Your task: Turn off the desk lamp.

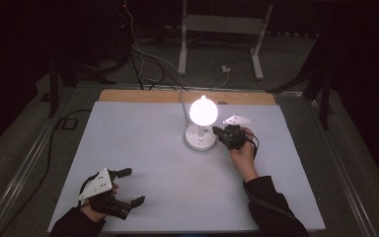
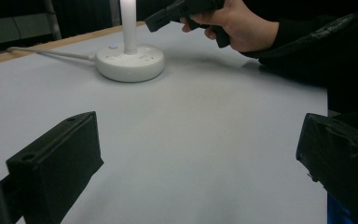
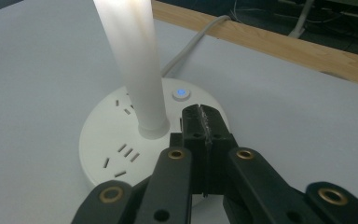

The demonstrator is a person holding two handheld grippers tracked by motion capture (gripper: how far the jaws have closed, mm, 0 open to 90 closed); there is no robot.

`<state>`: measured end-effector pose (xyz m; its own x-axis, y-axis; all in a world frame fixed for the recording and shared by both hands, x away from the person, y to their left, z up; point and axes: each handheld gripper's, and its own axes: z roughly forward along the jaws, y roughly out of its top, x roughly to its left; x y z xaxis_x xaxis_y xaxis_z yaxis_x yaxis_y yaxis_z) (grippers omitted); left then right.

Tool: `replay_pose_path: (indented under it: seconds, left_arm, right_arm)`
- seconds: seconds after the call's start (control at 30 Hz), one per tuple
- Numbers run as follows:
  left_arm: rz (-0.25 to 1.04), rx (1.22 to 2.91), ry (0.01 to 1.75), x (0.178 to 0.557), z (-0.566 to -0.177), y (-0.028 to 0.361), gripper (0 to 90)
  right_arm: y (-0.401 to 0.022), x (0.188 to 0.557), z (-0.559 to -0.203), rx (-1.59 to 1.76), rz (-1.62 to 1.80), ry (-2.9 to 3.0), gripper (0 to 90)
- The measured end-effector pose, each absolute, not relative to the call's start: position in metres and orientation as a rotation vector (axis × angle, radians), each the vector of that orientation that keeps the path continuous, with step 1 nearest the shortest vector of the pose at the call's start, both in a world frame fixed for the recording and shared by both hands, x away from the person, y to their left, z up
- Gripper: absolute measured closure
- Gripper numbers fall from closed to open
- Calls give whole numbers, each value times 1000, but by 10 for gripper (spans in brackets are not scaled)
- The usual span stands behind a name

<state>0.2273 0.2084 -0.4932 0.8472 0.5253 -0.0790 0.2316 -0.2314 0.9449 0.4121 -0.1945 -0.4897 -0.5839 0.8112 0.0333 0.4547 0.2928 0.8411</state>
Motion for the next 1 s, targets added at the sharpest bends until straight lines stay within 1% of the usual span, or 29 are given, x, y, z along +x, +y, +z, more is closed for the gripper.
replay_pose_path:
  seconds: [1.0]
  left_arm:
    - [302,1817,572,227,-493,208,5]
  right_arm:
    - [-186,416,-509,1134,1140,2221,900]
